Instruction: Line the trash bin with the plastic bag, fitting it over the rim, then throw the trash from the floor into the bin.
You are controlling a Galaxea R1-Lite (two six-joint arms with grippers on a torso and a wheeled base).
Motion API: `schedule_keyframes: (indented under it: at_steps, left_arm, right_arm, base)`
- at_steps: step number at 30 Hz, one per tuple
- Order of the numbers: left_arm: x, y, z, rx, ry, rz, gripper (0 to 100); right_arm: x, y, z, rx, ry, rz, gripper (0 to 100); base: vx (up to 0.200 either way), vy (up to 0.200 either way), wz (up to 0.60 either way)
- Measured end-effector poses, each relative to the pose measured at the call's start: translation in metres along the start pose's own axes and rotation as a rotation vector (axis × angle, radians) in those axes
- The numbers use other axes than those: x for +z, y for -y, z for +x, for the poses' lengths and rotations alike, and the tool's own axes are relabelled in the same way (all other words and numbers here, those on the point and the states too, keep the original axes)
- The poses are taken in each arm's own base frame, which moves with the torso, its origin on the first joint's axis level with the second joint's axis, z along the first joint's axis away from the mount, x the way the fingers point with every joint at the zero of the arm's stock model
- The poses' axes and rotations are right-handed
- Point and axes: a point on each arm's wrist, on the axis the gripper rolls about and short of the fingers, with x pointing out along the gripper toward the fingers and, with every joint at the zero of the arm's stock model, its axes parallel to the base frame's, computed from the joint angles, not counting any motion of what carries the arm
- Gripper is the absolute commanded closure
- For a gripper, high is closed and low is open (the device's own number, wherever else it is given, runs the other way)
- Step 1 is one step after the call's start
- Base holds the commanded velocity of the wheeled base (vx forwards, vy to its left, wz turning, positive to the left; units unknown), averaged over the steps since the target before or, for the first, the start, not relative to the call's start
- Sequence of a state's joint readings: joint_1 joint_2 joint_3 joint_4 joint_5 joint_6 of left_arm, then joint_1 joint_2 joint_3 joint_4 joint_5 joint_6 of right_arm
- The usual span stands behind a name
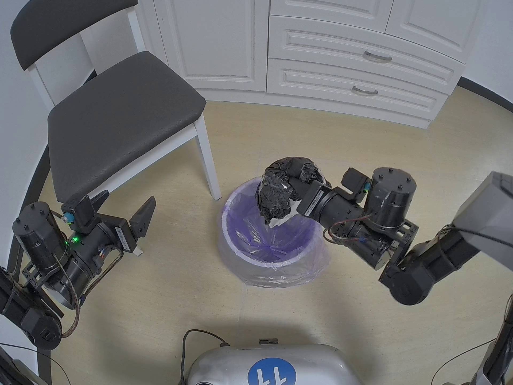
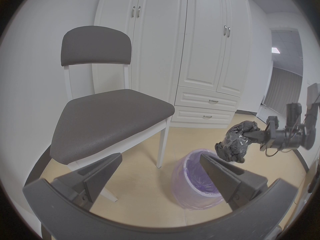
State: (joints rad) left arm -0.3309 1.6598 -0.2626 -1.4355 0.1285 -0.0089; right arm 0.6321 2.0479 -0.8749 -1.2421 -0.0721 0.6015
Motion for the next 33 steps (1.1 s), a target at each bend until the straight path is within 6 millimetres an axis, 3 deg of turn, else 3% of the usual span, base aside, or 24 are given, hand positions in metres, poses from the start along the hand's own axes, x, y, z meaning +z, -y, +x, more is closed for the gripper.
schedule_keyframes:
  at_steps: [15, 29, 30, 33]
  left_arm:
    - [0.005, -0.002, -0.001, 0.009, 0.024, 0.008, 0]
    - [0.006, -0.004, 0.0, 0.016, 0.028, 0.008, 0]
    - [0.006, -0.004, 0.0, 0.016, 0.028, 0.008, 0]
    - [0.007, -0.004, 0.0, 0.018, 0.03, 0.008, 0]
  right_arm:
    - [-0.08, 0.048, 0.035, 0.022, 0.009, 0.052, 100]
    - [-0.105, 0.085, 0.056, -0.043, 0.006, 0.04, 100]
    - [-0.106, 0.086, 0.056, -0.044, 0.004, 0.039, 0]
    - [-0.109, 0.088, 0.056, -0.047, -0.001, 0.035, 0]
  base:
    - [0.0, 0.0, 0.0]
    - [0.0, 0.0, 0.0]
    - [0.0, 0.0, 0.0]
    - [0.0, 0.0, 0.0]
